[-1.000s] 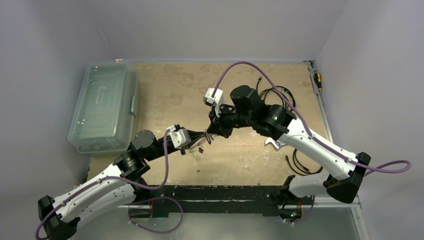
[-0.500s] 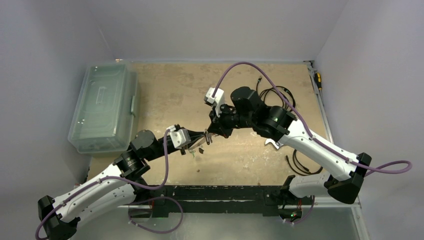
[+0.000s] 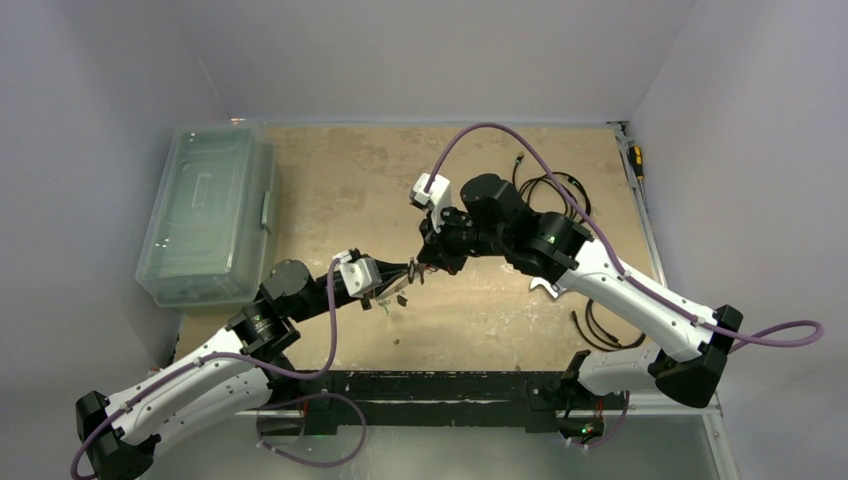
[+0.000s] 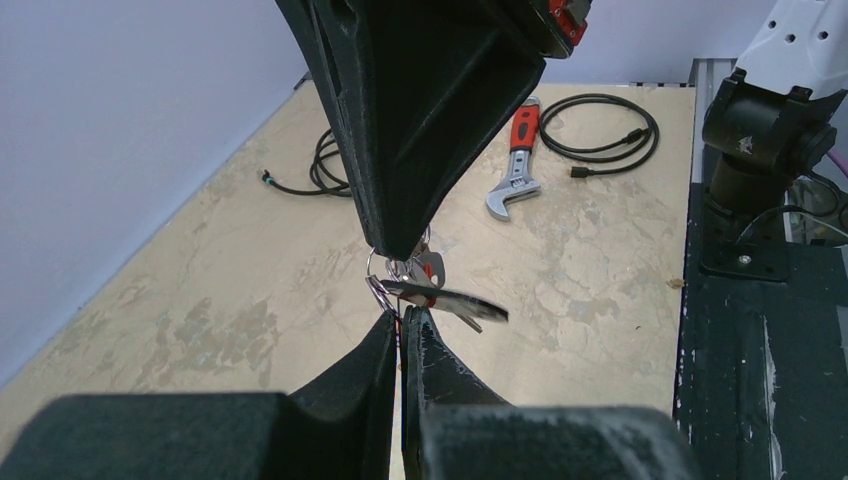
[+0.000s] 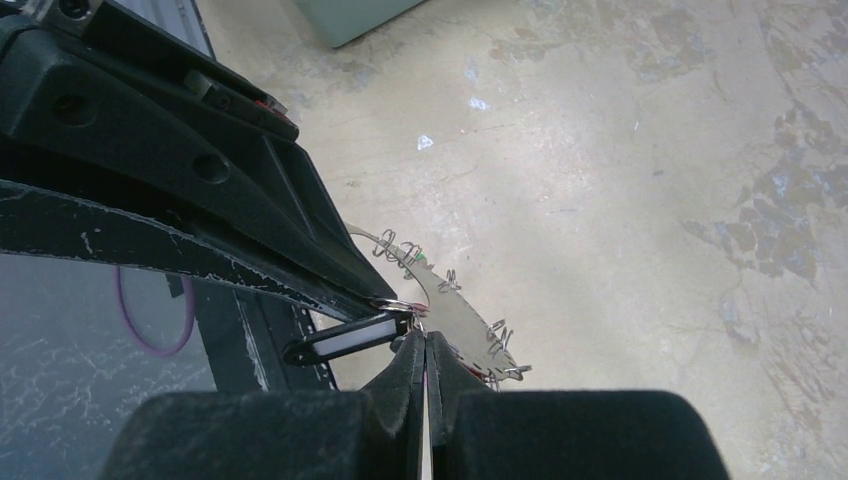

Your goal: Put the keys on the keyring

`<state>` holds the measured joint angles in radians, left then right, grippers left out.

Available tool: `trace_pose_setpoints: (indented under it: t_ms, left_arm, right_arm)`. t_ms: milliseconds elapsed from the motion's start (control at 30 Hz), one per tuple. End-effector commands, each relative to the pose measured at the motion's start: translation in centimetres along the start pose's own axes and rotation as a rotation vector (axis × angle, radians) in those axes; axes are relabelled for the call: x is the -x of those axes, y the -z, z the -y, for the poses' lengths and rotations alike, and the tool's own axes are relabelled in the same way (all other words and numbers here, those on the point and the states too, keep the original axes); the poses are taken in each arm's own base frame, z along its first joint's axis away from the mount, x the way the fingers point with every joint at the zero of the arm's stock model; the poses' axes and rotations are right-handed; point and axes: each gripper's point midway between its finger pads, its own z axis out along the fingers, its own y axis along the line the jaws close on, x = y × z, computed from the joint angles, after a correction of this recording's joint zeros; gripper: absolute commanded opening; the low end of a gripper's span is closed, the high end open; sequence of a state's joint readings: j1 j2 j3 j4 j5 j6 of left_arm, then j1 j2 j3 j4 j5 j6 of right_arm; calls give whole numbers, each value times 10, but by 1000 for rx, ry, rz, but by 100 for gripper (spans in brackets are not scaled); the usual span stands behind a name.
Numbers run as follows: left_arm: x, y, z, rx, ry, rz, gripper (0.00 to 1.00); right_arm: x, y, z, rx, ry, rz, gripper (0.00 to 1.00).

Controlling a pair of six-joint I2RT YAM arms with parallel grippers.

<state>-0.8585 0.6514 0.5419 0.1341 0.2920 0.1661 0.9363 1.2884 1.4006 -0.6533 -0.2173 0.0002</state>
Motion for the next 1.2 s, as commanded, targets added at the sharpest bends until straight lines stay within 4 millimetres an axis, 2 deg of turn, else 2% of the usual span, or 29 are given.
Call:
trace_pose_setpoints:
  t_ms: [0, 333, 700, 1033, 1167]
  left_arm:
    - [39, 1, -1, -10, -30, 119, 0]
    - [40, 2, -1, -13, -29, 126, 0]
    - [41, 3, -1, -8, -31, 127, 0]
    - [42, 4, -1, -10, -34, 130, 0]
    - [45, 5, 3, -29, -40, 144, 0]
  right_arm:
    - [8, 1, 6, -45, -22, 10, 0]
    - [0, -3, 7, -46, -37, -41, 0]
    - [10, 14, 8, -67, -8, -15, 31]
    - [29, 38, 11, -83, 156, 57, 40]
    - [36, 46, -4, -4, 253, 146, 41]
